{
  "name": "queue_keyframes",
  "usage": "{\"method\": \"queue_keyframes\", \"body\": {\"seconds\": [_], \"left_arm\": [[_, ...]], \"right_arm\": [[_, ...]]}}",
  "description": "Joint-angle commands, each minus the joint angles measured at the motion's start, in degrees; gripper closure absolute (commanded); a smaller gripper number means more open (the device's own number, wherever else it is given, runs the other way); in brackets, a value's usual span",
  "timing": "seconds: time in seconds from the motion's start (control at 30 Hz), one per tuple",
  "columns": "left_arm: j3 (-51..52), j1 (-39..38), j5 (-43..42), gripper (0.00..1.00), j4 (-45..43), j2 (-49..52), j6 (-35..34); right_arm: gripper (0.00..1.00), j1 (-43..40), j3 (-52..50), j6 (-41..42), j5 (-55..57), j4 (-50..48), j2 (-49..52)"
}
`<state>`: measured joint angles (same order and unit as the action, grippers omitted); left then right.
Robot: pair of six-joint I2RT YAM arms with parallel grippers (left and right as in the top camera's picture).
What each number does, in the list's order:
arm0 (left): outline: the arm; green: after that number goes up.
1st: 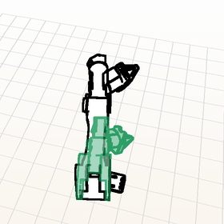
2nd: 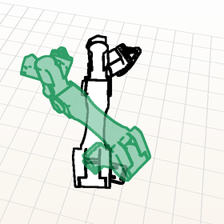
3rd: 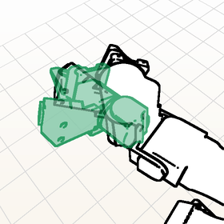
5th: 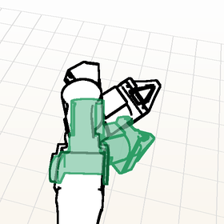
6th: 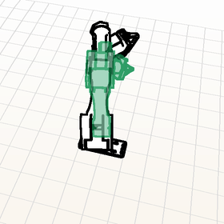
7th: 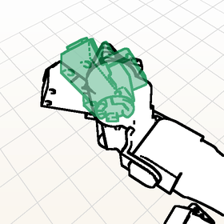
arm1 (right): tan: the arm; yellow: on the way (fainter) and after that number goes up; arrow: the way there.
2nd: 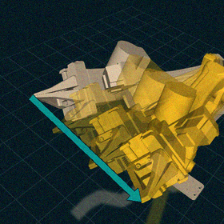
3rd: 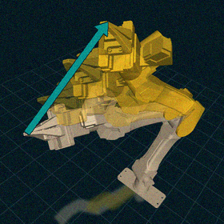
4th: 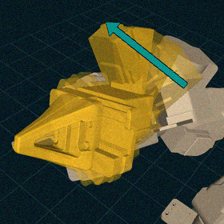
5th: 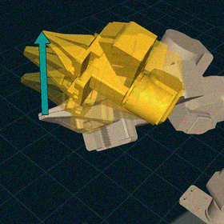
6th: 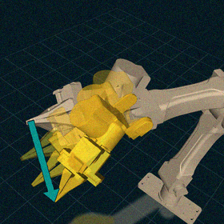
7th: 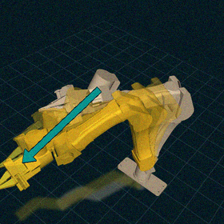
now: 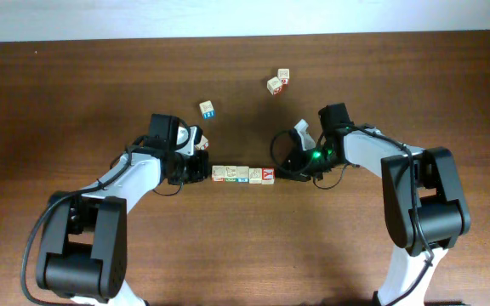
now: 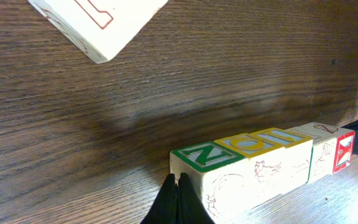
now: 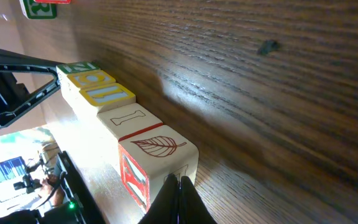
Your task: Rotate 5 blocks
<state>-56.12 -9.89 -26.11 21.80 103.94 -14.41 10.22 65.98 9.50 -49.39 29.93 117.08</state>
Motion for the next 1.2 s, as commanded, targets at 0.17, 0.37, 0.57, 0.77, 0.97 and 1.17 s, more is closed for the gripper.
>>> {"method": "queue_keyframes", "body": {"seconds": [0.17, 0.37, 0.57, 0.77, 0.97, 1.17], "left_arm": [[-0.39, -0.2, -1.14, 1.0, -0.13, 0.48, -0.37], [-0.39, -0.2, -1.14, 1.0, -0.11, 0.46, -0.37], [-0.39, -0.2, -1.14, 1.0, -0.02, 0.48, -0.37], [-0.39, -0.24, -1.62, 1.0, 0.57, 0.48, -0.35], [-0.39, -0.24, -2.21, 1.0, 0.55, 0.48, -0.33], [-0.39, -0.24, -2.19, 1.0, 0.5, 0.48, -0.33]], "right_arm": [[0.96, 1.01, -0.39, 0.17, -3.1, -0.24, -1.57], [0.96, 1.03, 0.22, 0.13, -4.22, -0.2, -1.77], [0.96, 1.46, 0.74, 0.15, -4.44, -0.22, -2.32], [0.96, 3.3, 2.75, 0.17, -4.44, 0.28, -2.51], [0.96, 4.39, 4.94, 0.17, -4.42, 1.51, -2.51], [0.96, 4.46, 6.64, 0.15, -4.42, 3.34, -2.51]]}}
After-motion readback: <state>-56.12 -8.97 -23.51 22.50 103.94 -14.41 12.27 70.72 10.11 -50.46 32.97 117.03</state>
